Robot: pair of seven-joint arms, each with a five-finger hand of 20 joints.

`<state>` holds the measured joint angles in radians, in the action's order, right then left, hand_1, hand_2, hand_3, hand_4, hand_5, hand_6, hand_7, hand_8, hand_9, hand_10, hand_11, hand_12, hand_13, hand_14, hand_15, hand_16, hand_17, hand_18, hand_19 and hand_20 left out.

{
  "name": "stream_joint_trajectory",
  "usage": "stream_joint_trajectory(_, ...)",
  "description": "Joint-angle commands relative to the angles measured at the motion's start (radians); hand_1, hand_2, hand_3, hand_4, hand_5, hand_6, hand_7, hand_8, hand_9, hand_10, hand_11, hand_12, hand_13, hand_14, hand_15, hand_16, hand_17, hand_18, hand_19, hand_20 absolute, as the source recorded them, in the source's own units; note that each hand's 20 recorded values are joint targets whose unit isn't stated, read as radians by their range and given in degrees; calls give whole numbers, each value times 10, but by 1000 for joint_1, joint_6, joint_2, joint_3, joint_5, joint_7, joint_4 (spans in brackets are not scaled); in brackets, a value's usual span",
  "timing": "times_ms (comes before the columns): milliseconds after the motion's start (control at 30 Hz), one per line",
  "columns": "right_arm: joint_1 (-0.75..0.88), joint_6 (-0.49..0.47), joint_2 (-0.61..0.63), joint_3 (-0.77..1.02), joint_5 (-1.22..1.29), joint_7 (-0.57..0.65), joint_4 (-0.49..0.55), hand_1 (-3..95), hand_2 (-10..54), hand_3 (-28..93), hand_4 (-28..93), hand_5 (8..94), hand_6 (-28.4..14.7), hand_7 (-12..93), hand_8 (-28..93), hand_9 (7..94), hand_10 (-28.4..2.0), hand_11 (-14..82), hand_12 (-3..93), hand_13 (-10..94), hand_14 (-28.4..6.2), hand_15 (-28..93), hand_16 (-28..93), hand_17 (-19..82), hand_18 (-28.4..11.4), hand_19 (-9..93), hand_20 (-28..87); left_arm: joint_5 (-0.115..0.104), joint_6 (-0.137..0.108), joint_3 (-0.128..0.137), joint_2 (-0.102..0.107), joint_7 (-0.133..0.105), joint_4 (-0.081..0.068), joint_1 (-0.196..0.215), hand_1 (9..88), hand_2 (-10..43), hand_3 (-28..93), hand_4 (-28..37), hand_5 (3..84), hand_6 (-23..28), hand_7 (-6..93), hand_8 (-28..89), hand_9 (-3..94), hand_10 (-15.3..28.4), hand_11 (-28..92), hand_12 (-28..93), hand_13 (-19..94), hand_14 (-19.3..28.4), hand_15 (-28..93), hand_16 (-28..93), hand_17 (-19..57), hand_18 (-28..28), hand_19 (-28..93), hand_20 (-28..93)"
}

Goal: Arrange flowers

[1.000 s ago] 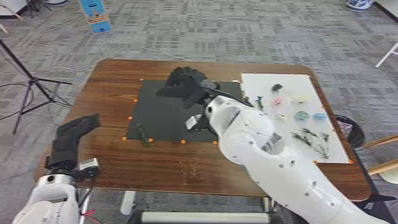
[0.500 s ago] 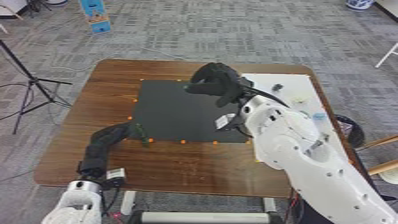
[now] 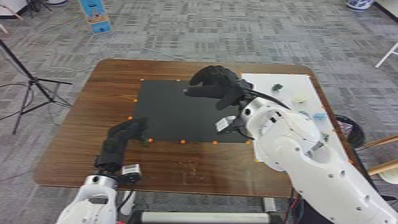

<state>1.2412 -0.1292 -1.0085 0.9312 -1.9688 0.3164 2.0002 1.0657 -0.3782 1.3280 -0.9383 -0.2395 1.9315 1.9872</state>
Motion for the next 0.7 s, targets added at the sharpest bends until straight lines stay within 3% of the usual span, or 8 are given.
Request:
stream_joint_trajectory(33,1,-36,-2,3,-2,-23,7,203,44,608,-71,540,-68,135,-32,601,-217,169,259,540,-218,329,297,223,-252,556,449,-14,15,-18,-28,2,-5,-13,255,123,755,-283,500,16,166,-88,502,124,167,105,402,122,130,-41,36,83,25,132)
stream_joint_trajectory(367,-7,-47,-12,2,-1,-36,2,202,45,609,-74,535,-67,136,-33,594,-217,168,259,535,-218,329,295,217,-250,548,449,-45,5,-37,-55,-13,-33,-48,254,122,755,-283,500,15,169,-88,502,122,172,108,395,121,127,-39,35,85,24,134)
stream_joint_trajectory(700,-9,-62,-9,-3,1,-47,9,202,46,610,-79,528,-67,135,-34,586,-219,167,259,529,-218,327,293,213,-249,543,448,-67,4,-90,-93,-17,-68,-90,254,121,755,-283,499,15,170,-88,502,122,173,110,393,121,126,-38,35,86,25,134)
